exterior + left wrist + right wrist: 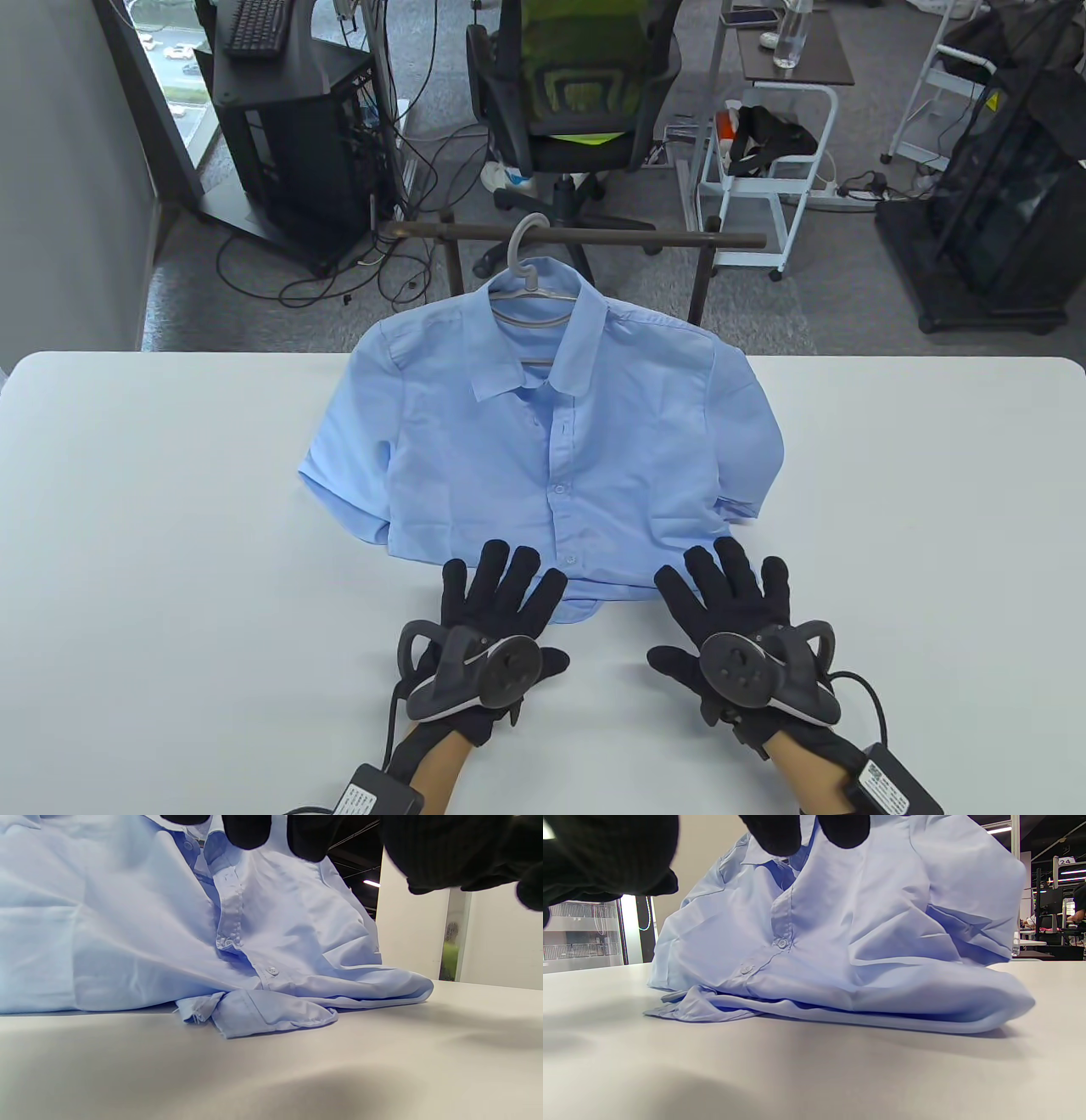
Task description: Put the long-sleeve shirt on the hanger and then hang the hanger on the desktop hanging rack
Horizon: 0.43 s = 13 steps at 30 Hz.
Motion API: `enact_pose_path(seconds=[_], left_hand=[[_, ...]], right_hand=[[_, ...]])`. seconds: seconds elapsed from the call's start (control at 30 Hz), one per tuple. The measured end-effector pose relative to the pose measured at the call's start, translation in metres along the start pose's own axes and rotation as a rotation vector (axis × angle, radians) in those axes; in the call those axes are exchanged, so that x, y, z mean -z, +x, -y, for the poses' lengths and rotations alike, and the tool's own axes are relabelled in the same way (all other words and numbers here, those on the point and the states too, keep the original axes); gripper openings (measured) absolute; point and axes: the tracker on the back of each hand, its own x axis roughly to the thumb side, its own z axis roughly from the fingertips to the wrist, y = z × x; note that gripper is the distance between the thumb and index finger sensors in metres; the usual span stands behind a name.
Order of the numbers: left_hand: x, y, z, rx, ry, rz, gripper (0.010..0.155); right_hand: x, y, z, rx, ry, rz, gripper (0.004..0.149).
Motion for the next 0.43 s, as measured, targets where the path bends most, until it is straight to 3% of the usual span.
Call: enact_pose_path(seconds=[0.43], left_hand=[[-0.0030, -0.0047, -0.0013, -0.036, 0.014, -0.015, 0.088]], right_hand=[[-0.0012, 0.0006, 0.0006, 0.010, -0.005, 0.006, 0.081]])
